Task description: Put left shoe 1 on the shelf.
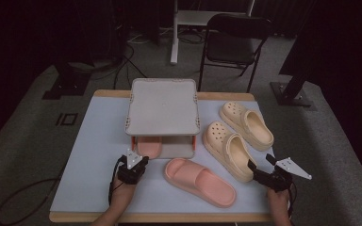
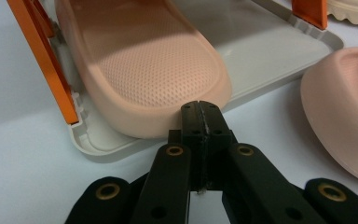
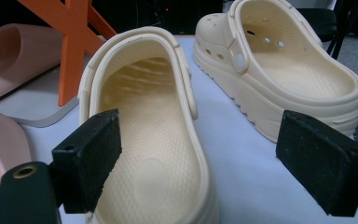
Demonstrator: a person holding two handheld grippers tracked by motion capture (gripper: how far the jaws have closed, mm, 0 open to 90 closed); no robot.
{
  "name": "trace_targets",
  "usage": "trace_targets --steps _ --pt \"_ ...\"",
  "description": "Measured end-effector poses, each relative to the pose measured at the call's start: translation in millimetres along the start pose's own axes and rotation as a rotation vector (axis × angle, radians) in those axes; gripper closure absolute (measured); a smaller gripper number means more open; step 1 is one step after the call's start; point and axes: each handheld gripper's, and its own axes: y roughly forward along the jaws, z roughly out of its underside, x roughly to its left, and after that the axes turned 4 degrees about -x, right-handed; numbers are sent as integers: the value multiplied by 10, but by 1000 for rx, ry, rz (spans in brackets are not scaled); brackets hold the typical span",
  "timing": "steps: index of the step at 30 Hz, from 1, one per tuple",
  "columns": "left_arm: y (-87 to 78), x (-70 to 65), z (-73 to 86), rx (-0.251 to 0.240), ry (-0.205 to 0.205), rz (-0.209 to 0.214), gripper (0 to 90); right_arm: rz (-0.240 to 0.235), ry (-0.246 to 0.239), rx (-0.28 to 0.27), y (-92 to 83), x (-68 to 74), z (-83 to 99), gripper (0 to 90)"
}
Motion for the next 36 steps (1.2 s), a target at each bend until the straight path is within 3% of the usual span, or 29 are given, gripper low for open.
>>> trace_targets --steps 6,11,19,22,24,27,30,36 --pt "43 34 20 9 -9 2 899 -1 3 -1 -11 -10 -3 137" --pt "17 82 23 -9 -47 42 895 -1 0 3 -14 -12 2 137" --pt "-135 79 -25 -60 -6 48 788 -8 3 11 -20 -7 0 131" --pt "-174 113 -15 -75 -18 57 706 -8 -1 11 -28 -4 -5 129" --pt "-205 132 -11 -82 -21 53 580 -6 -3 6 -32 -4 -12 129" --pt "-277 166 -2 -108 -28 68 508 -9 10 6 -30 -8 -22 129" --pt "-334 200 10 -106 -18 41 422 -29 26 26 -17 -16 -44 129" --pt "-401 354 96 -90 -81 72 300 -18 68 35 -12 -35 -81 124"
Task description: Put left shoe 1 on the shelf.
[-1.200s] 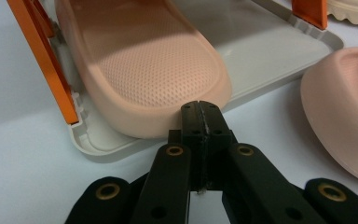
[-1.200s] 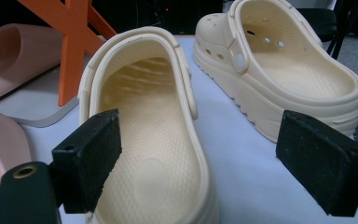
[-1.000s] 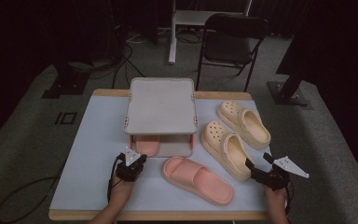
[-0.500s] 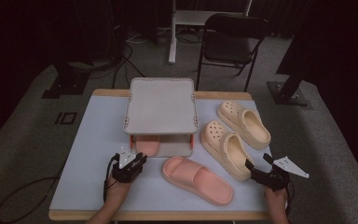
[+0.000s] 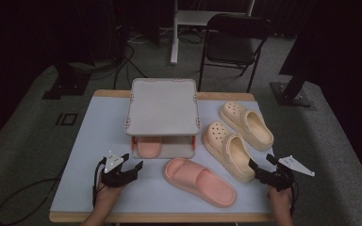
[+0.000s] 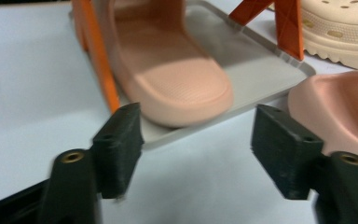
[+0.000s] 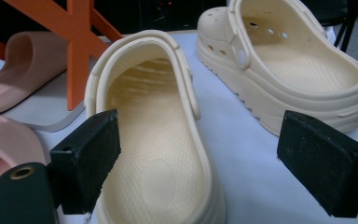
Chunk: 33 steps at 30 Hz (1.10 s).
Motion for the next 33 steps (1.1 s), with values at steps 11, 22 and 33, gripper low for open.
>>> trace_targets --steps 11,22,33 --pt "-119 102 72 -43 1 -8 173 -8 -70 18 8 44 -76 128" --pt "-212 264 161 -13 -19 -36 28 -55 -50 30 103 -40 -94 124" --pt "-362 429 192 -23 -46 -101 13 -87 -71 36 221 -96 -190 124"
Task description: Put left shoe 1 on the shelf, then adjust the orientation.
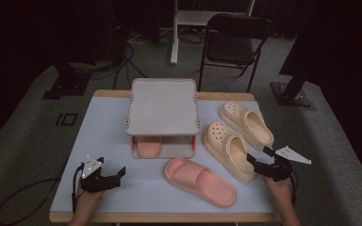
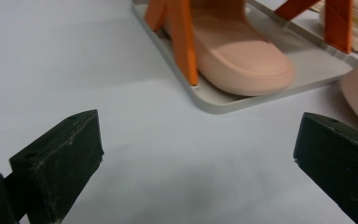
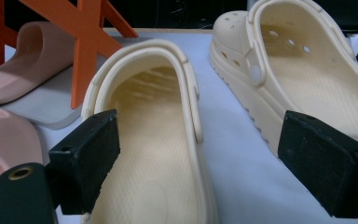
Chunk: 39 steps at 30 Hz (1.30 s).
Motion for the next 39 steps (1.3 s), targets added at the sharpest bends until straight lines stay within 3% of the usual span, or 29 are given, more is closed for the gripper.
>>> trace_targets --steps 2,9,10,14,22,26,33,36,39 --pt "-14 52 16 0 -24 -7 13 -1 -4 6 62 -24 -39 124" --pt "-58 159 57 -2 -41 -36 14 -36 -22 45 224 -61 -128 159" --pt "-62 162 58 -7 -41 -35 14 -41 -36 60 279 -73 -146 217" --pt "-75 154 67 -13 -26 -40 14 -71 -41 97 385 -103 -164 300" --pt "-95 154 76 -27 -31 -39 14 -47 -109 153 551 -100 -121 419" --pt "-92 147 86 -24 -36 -30 14 -57 -101 172 618 -107 -128 514" --pt "-94 145 98 -25 -37 -26 14 -67 -129 225 752 -72 -108 662" --pt "-105 156 100 -27 -40 -30 14 -62 -145 249 795 -25 -90 766" --pt "-102 159 100 -27 -39 -34 14 -68 -123 237 785 -9 -109 772"
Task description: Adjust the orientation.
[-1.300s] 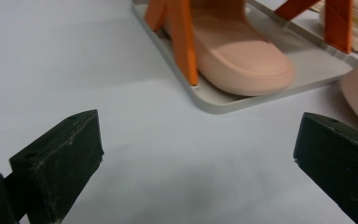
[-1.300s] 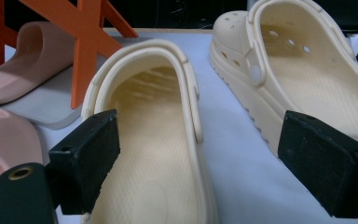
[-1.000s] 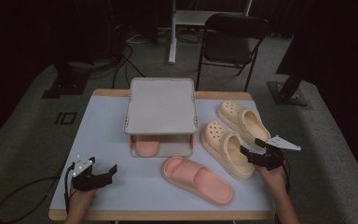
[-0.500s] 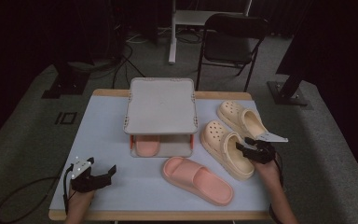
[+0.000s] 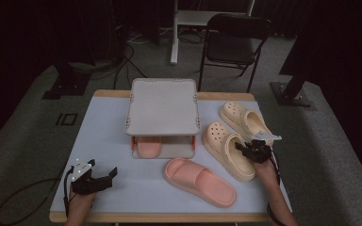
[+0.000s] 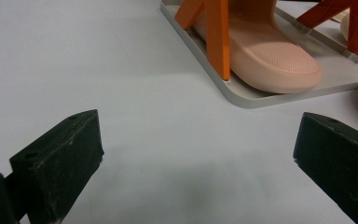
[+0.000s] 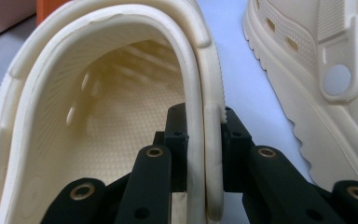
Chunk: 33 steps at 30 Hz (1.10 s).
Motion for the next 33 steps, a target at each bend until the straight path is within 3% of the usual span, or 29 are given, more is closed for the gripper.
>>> trace_targets --steps 8,11,14,19,27,29,33 --pt "-2 -7 4 -2 -1 -6 14 -14 16 -4 -122 55 11 776" --pt "-8 -11 2 -4 2 -10 14 -28 51 -22 -190 60 53 775" --pt "-12 -16 -2 -10 3 -13 14 -17 75 -30 -257 62 101 775" --pt "-9 -27 -2 -8 6 -13 14 6 63 -3 -334 75 192 775" --pt "3 -33 3 -7 3 -8 14 5 89 -20 -397 19 321 738" --pt "4 -36 4 -7 4 -6 14 18 69 -12 -385 20 299 647" --pt "7 -39 9 -3 6 -4 14 25 36 10 -347 30 256 664"
